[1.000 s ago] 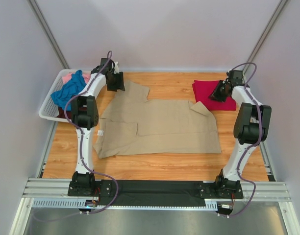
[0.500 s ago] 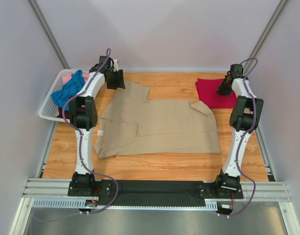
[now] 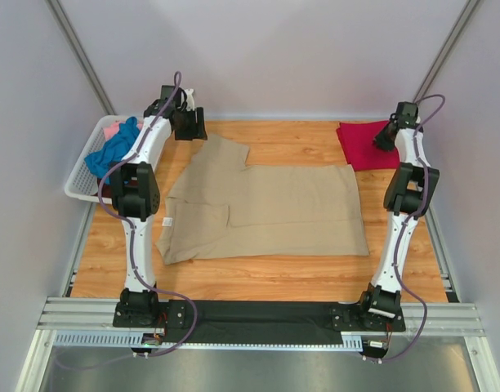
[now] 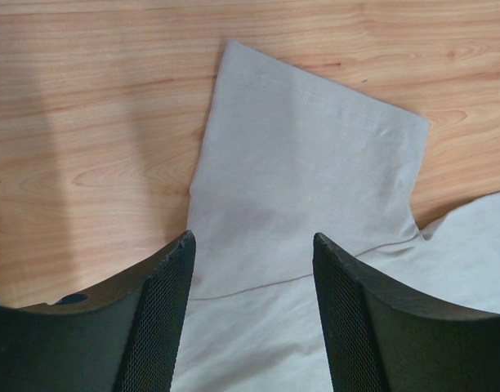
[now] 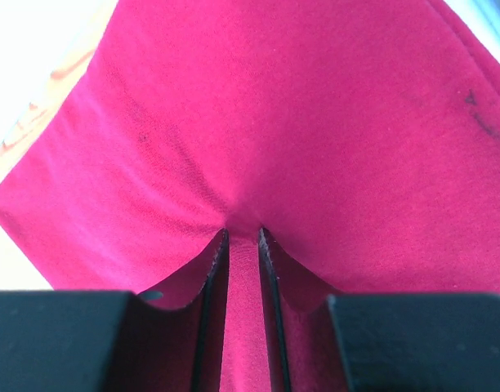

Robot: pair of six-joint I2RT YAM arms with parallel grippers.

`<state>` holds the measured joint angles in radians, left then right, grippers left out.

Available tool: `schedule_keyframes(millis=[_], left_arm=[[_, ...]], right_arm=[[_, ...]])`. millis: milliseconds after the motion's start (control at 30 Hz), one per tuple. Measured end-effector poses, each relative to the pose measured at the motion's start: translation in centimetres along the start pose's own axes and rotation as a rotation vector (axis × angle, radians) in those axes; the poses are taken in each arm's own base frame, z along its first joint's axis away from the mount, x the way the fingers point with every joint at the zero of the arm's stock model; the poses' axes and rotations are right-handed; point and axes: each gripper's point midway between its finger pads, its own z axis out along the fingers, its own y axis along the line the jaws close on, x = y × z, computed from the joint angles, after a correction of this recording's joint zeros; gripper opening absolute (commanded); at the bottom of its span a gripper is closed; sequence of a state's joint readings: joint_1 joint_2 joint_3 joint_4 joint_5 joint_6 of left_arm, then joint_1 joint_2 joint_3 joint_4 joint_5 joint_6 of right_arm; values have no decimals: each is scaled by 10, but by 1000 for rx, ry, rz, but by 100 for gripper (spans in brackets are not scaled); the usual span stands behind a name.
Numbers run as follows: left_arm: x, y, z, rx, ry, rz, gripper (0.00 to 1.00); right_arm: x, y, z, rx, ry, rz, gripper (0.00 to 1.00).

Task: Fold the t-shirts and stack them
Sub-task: Flatten the tshirt out

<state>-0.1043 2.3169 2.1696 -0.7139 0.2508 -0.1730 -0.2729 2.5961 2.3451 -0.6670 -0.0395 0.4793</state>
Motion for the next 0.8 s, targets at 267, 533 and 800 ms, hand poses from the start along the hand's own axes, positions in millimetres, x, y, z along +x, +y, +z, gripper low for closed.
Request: schedule_keyframes(millis=[267, 533, 800], left_arm=[[7, 0, -1, 2, 27, -10, 67], [24, 0, -2, 2, 72, -27, 67], [37, -11, -4, 66, 114, -54, 67]], right_arm=[[-5, -2, -3, -66, -10, 9, 29], [11, 29, -74, -243, 26, -99, 36], [70, 49, -124, -411, 69, -217, 36]])
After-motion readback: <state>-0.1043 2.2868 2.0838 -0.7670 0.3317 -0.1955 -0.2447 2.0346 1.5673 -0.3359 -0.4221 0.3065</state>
